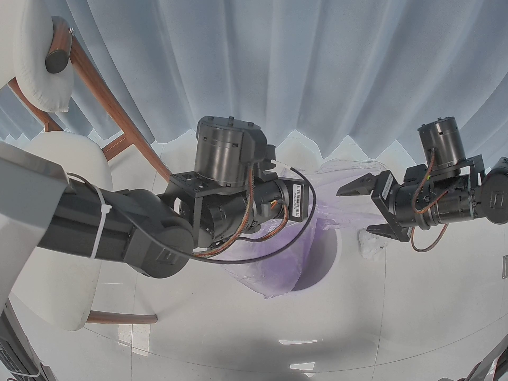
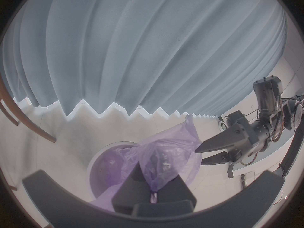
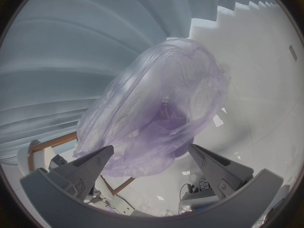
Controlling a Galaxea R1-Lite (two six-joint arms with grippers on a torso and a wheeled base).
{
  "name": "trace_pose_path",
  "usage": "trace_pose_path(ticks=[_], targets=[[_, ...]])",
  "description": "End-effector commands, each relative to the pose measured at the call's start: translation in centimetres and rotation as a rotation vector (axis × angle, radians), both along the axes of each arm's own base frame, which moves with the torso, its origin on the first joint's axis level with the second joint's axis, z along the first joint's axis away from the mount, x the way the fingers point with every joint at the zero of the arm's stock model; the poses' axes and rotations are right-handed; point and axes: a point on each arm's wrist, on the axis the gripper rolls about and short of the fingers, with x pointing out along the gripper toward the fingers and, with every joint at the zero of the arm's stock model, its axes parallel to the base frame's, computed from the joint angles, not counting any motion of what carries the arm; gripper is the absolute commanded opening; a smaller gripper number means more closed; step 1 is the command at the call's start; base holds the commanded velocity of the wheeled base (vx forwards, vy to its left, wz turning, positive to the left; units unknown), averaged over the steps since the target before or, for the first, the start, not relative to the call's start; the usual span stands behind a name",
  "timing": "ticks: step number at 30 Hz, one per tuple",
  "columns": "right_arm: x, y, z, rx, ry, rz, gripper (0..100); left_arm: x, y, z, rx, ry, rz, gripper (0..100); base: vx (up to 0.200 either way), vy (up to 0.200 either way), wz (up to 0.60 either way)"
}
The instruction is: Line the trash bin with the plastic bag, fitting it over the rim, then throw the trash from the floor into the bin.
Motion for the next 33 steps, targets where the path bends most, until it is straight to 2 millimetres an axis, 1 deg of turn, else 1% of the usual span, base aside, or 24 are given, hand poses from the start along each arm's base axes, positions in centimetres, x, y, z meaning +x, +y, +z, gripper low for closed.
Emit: trace_pose_path(ticks=[1, 3, 4, 5, 7, 8, 9, 15, 16, 17, 18, 20, 21, 22, 23, 25, 26, 27, 28, 32, 33], targets=[[2.8, 2.8, -1.3, -0.022, 0.013, 0.019, 100, -0.1, -0.1, 0.0, 0.000, 0.001, -0.002, 0, 0.000, 0.000, 0.00], [3.5, 3.6, -1.2, -0.033, -0.006, 0.007, 100, 0.0, -0.1, 0.0, -0.001, 0.000, -0.002, 0, 0.000, 0.000, 0.00], [3.5, 4.1, -1.2, -0.036, -0.012, 0.012, 100, 0.0, -0.1, -0.1, 0.000, 0.001, -0.002, 0, 0.000, 0.000, 0.00], [3.3, 4.6, -1.1, -0.035, -0.015, 0.024, 0, 0.0, -0.1, -0.1, 0.000, 0.001, -0.002, 0, 0.000, 0.000, 0.00], [3.0, 4.9, -1.0, -0.035, -0.015, 0.034, 0, 0.0, -0.1, -0.2, 0.001, 0.002, -0.002, 0, 0.000, 0.000, 0.00], [2.3, 5.6, -1.0, -0.028, -0.002, 0.050, 0, 0.1, -0.1, -0.2, 0.001, 0.002, 0.000, 0, 0.000, 0.000, 0.00], [1.7, 5.8, -0.9, -0.024, 0.007, 0.055, 0, 0.1, 0.0, -0.2, 0.002, 0.003, 0.002, 0, 0.000, 0.000, 0.00], [-0.3, 5.7, -1.0, -0.046, 0.028, 0.076, 0, 0.4, 0.0, -0.5, 0.008, 0.008, 0.017, 0, 0.000, 0.000, 0.00], [-1.0, 5.3, -1.3, -0.065, 0.032, 0.080, 0, 0.6, 0.2, -0.6, 0.011, 0.009, 0.034, 0, 0.000, 0.000, 0.00], [-1.0, 5.3, -1.3, -0.065, 0.032, 0.080, 0, 0.6, 0.2, -0.6, 0.011, 0.009, 0.034, 0, 0.000, 0.000, 0.00], [-2.2, 4.3, -2.1, -0.108, 0.047, 0.104, 0, 1.2, 0.9, -0.7, 0.018, 0.011, 0.056, 0, 0.000, 0.000, 0.00], [-3.4, 3.0, -3.6, -0.193, 0.052, 0.162, 0, 1.9, 2.0, -1.0, 0.037, 0.026, 0.090, 0, 0.000, 0.000, 0.00], [-3.6, 2.3, -4.3, -0.227, 0.052, 0.184, 0, 2.0, 2.4, -1.2, 0.050, 0.039, 0.100, 0, 0.000, 0.000, 0.00], [-3.6, 2.3, -4.3, -0.227, 0.052, 0.184, 0, 2.0, 2.4, -1.2, 0.050, 0.039, 0.100, 0, 0.000, 0.000, 0.00], [-3.8, 0.4, -5.6, -0.280, 0.018, 0.238, 0, 2.6, 4.1, -1.1, 0.077, 0.067, 0.137, 0, 0.000, 0.000, 0.00], [-3.3, -1.1, -6.0, -0.284, -0.044, 0.274, 0, 3.5, 6.2, -0.6, 0.091, 0.074, 0.178, 0, 0.000, 0.000, 0.00], [-3.3, -1.1, -6.0, -0.284, -0.044, 0.274, 0, 3.5, 6.2, -0.6, 0.091, 0.074, 0.178, 0, 0.000, 0.000, 0.00], [-2.4, -2.4, -5.9, -0.284, -0.086, 0.273, 0, 4.2, 7.5, 0.0, 0.093, 0.068, 0.191, 0, 0.000, 0.000, 0.00], [-1.7, -3.4, -5.9, -0.292, -0.099, 0.270, 0, 4.4, 8.1, 0.1, 0.091, 0.077, 0.189, 0, 0.000, 0.000, 0.00], [0.2, -6.1, -5.6, -0.337, -0.169, 0.304, 0, 3.6, 8.9, 0.0, 0.129, 0.139, 0.190, 0, 0.000, 0.000, 0.00], [0.4, -6.3, -5.7, -0.343, -0.174, 0.308, 0, 3.4, 9.0, -0.1, 0.134, 0.149, 0.191, 0, 0.000, 0.000, 0.00]])
